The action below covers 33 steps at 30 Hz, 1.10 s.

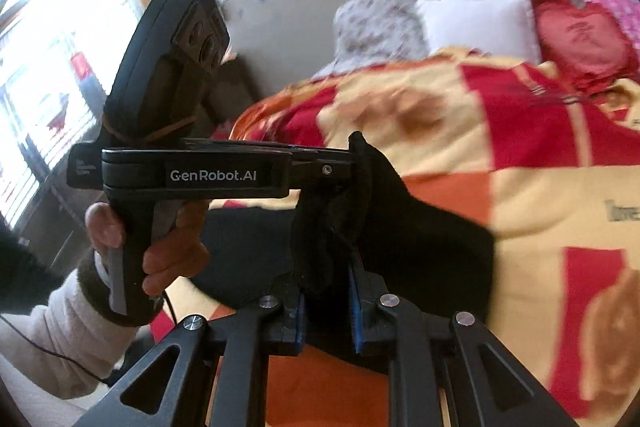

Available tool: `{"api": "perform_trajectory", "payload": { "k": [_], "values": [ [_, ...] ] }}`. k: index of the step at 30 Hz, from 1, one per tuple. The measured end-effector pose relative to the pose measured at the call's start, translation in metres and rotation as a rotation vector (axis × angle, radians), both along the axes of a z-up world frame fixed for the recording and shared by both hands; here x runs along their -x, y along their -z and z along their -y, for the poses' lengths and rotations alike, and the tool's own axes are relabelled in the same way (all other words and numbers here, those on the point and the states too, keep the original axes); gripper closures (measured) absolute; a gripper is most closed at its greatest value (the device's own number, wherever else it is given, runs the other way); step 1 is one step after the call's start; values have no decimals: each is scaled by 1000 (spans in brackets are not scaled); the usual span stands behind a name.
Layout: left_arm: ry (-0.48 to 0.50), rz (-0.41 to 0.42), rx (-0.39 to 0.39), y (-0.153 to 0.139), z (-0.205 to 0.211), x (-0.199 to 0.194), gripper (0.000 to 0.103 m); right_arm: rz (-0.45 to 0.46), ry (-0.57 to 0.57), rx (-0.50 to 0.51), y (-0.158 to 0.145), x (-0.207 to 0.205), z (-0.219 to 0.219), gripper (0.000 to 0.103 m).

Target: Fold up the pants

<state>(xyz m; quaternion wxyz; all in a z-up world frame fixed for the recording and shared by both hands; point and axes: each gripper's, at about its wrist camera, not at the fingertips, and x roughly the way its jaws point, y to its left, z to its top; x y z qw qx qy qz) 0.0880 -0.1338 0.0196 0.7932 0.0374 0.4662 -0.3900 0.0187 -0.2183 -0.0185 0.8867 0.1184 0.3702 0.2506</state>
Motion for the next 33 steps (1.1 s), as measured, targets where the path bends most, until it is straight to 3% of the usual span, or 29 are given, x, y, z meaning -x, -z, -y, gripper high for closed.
{"api": "perform_trajectory", "payload": {
  "k": [6,9,12,15,19,22,24,26,29,33],
  "values": [
    [-118,-73,-108,37,-25,-7,90,-152,-33,28,51,-30,-30,78],
    [-145,-71,-110,37,-35,-3,86,-133,-78,-2,33,-17,-25,67],
    [-173,-69,-94,29,-45,3,79,-92,-83,-14,9,2,-8,67],
    [-195,-77,-74,24,-51,11,71,-14,48,48,-10,11,26,67],
    [-217,-111,-65,27,-56,24,70,-33,167,107,-1,-4,54,67],
    [-218,-148,-55,36,-54,32,67,-64,163,120,13,-26,48,67],
    [-235,-144,-78,44,-48,37,57,-94,155,171,27,-43,36,67],
    [-254,-148,-103,53,-42,37,57,-131,147,209,44,-55,25,67],
    [-296,-147,-119,66,-39,32,57,-111,143,238,44,-58,21,67],
    [-333,-170,-72,64,-44,21,57,-84,165,234,24,-36,33,67]
  ]
}}
